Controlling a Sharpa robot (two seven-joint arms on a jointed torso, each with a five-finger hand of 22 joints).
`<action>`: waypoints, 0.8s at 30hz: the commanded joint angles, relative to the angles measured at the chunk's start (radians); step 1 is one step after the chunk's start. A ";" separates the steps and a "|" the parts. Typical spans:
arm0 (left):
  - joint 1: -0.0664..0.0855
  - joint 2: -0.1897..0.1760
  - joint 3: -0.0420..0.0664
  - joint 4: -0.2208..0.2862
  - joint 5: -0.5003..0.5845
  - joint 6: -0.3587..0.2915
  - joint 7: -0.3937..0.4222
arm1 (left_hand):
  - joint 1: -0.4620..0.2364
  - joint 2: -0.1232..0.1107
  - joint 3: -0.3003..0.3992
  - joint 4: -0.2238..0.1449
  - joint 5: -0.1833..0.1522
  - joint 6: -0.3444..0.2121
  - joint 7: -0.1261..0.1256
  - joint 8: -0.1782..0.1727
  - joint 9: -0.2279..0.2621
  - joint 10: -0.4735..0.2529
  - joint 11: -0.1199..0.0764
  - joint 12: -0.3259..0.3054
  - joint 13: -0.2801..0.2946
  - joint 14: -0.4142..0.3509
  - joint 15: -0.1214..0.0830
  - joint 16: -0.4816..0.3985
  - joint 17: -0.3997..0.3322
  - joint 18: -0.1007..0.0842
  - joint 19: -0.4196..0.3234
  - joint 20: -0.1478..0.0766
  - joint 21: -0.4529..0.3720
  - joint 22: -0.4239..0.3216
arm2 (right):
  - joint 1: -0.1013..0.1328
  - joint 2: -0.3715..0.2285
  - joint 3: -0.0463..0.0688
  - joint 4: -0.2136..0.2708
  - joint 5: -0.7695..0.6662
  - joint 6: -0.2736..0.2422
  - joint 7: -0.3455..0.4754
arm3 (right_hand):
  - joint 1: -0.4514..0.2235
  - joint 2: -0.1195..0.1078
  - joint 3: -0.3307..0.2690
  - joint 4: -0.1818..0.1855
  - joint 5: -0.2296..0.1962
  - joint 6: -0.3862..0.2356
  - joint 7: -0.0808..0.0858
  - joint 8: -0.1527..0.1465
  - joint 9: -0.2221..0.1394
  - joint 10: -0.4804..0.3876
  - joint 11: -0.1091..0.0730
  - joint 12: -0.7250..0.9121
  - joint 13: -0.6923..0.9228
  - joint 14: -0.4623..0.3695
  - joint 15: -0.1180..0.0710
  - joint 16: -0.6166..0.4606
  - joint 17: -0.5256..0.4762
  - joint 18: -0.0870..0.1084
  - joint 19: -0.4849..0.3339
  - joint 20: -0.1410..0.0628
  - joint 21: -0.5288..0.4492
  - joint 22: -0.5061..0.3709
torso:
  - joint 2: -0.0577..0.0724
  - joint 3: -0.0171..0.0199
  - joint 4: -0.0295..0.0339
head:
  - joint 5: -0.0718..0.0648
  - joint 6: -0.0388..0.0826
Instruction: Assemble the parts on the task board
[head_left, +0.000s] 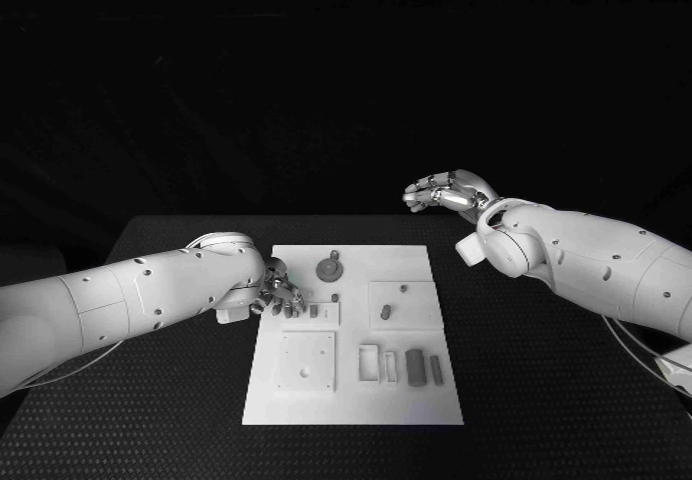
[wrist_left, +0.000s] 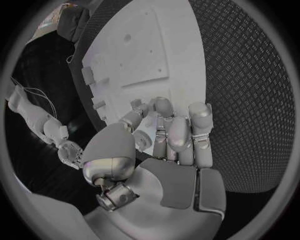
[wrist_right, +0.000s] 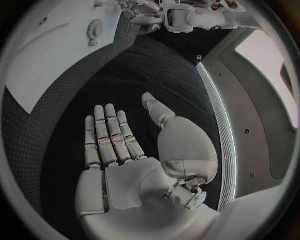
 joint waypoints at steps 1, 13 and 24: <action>0.000 0.000 0.000 0.003 0.007 0.011 0.012 | 0.000 -0.011 0.001 0.005 -0.006 -0.002 0.002 -0.006 0.001 0.005 0.000 -0.003 0.001 -0.028 -0.026 0.005 0.000 0.083 0.001 -0.004 -0.006 0.014 | 0.000 0.001 0.001 0.000 -0.005 0.012 0.004 | 0.000 0.005 -0.006 -0.001 0.001 -0.006 0.039 0.004 -0.001 0.003 0.001 -0.004 -0.002 -0.002 0.008 -0.006 0.001 -0.006 -0.009 -0.001 -0.004 0.002 | 0.000 -0.0002 0.0001 | 0.000 -0.001; 0.000 -0.008 0.002 0.002 0.007 -0.008 0.015 | -0.006 -0.043 0.005 0.033 -0.079 -0.003 0.000 -0.012 0.005 0.004 0.001 -0.005 0.002 -0.031 -0.027 0.004 -0.004 0.084 0.000 -0.006 -0.010 0.013 | 0.000 0.002 0.001 -0.001 -0.005 0.011 0.004 | 0.000 0.005 -0.006 -0.001 0.001 -0.006 0.039 0.004 -0.001 0.004 0.002 -0.004 -0.002 -0.002 0.008 -0.007 0.002 -0.006 -0.009 -0.001 -0.005 0.002 | 0.000 -0.0003 -0.0004 | 0.000 0.001; 0.003 -0.020 0.013 0.004 0.065 -0.057 0.031 | -0.105 -0.124 -0.079 0.112 -0.165 -0.021 0.002 -0.023 0.023 -0.009 -0.001 -0.009 0.010 -0.043 -0.029 0.006 -0.004 0.093 -0.014 -0.015 -0.018 0.014 | -0.001 0.002 0.001 -0.003 -0.005 0.013 0.003 | 0.000 0.005 -0.007 -0.001 0.001 -0.007 0.039 0.004 -0.002 0.003 0.002 -0.004 -0.003 -0.002 0.008 -0.007 0.003 -0.006 -0.009 -0.001 -0.005 0.003 | -0.001 -0.0002 -0.0006 | -0.002 0.004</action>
